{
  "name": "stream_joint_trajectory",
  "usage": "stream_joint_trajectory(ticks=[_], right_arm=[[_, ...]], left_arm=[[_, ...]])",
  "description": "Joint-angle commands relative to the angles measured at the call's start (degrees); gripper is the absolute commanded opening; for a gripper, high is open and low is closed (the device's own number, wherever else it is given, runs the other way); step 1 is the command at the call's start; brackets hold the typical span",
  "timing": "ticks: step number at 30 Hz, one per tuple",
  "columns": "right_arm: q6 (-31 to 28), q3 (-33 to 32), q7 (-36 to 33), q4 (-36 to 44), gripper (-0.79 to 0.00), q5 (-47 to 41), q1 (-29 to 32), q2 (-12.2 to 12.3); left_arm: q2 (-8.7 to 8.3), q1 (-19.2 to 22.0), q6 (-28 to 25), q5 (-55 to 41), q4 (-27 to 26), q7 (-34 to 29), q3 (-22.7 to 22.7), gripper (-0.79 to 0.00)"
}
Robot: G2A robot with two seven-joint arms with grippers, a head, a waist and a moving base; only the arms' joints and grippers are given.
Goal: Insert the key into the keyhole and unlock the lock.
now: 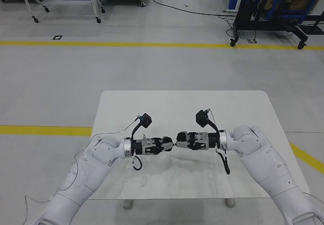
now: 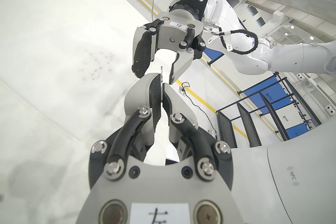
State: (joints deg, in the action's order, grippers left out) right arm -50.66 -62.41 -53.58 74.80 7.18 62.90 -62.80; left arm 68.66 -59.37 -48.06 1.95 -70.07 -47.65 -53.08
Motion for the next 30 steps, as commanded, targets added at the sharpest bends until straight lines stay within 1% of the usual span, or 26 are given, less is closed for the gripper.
stream_joint_trajectory(ticks=[1,2,5,6,16,17,18,19,24,30], right_arm=[[-0.1,0.5,0.1,-0.3,-0.576,-0.4,-0.3,0.1],[-0.2,0.8,0.2,-0.4,-0.603,-0.6,-0.4,0.1],[-0.6,1.5,0.6,-0.6,-0.751,-1.3,-0.6,0.4],[-0.7,1.6,0.7,-0.7,-0.785,-1.6,-0.6,0.5],[-1.5,3.4,1.4,-1.5,-0.785,-4.6,-1.4,1.6],[-1.6,3.5,1.6,-1.6,-0.785,-5.0,-1.4,1.7],[-1.7,3.6,1.7,-1.7,-0.785,-5.5,-1.5,1.8],[-1.9,3.6,1.8,-1.8,-0.785,-5.8,-1.5,1.9],[-3.4,2.6,3.3,-2.8,-0.785,-7.0,-1.3,2.6],[-7.3,-1.3,7.5,-4.1,-0.785,-8.7,0.6,4.0]], left_arm=[[-0.05,0.0,0.0,0.1,0.0,0.2,0.1,-0.785],[-0.08,0.1,0.1,0.2,0.0,0.4,0.1,-0.785],[-0.13,0.0,0.1,0.5,-0.1,1.1,0.2,-0.785],[-0.14,0.0,0.1,0.7,-0.1,1.3,0.2,-0.785],[-0.30,0.1,-0.1,1.2,-0.2,2.9,0.6,-0.785],[-0.33,0.1,-0.2,1.6,-0.2,3.2,0.5,-0.730],[-0.36,0.2,-0.4,2.4,-0.3,3.6,0.4,-0.413],[-0.38,0.1,-0.7,2.9,-0.4,4.1,0.4,0.000],[-0.65,-0.5,-2.2,5.4,-0.7,8.6,-1.2,0.000],[-1.45,-2.2,-4.1,6.0,-1.9,13.4,-4.8,0.000]])
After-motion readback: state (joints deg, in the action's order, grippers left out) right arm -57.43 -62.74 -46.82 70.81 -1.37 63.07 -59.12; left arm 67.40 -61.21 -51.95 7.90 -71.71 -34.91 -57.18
